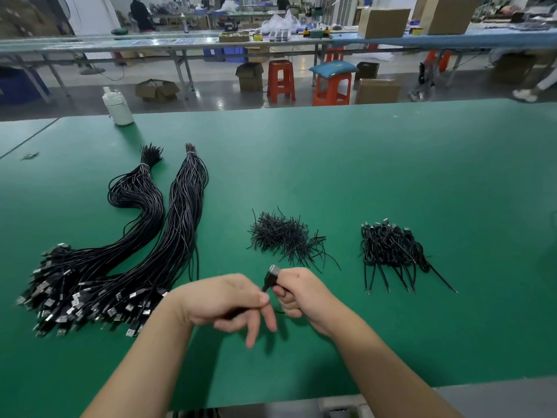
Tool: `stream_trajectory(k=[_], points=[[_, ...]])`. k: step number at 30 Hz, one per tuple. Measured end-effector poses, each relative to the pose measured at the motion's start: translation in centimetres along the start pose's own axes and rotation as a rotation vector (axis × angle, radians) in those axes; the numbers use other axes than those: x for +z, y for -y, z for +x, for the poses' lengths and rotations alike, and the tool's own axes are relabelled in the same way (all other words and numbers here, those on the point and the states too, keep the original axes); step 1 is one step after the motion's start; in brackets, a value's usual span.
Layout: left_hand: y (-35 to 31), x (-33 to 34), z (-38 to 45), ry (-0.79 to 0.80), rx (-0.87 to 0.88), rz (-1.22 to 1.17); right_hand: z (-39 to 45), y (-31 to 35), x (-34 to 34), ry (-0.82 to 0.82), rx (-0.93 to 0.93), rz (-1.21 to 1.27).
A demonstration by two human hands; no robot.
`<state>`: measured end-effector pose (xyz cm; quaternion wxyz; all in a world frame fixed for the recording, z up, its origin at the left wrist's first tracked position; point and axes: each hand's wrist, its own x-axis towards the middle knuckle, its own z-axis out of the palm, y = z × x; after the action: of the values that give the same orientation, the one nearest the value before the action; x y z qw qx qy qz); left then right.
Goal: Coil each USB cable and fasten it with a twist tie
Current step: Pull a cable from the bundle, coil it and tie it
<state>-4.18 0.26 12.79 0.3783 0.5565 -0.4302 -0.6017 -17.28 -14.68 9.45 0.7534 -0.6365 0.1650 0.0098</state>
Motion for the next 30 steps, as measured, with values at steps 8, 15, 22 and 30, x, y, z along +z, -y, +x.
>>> stream_trajectory(k=[8,15,22,30], points=[[1.4,1.8,2.9,-0.802,0.113,-0.178,-0.2,-1.4,0.4,0.059,0.025,0.013],[-0.1,0.1,3.2,-0.777,0.528,-1.183,0.3,-3.0,0.3,0.012,0.078,-0.081],[-0.1,0.0,0.5,-0.243,0.123,-0.06,0.5,-0.3,-2.5,-0.005,-0.012,0.102],[0.3,1.5,3.4,-0.715,-0.074,0.543,-0.1,1.5,-1.5,0.012,-0.11,0.08]])
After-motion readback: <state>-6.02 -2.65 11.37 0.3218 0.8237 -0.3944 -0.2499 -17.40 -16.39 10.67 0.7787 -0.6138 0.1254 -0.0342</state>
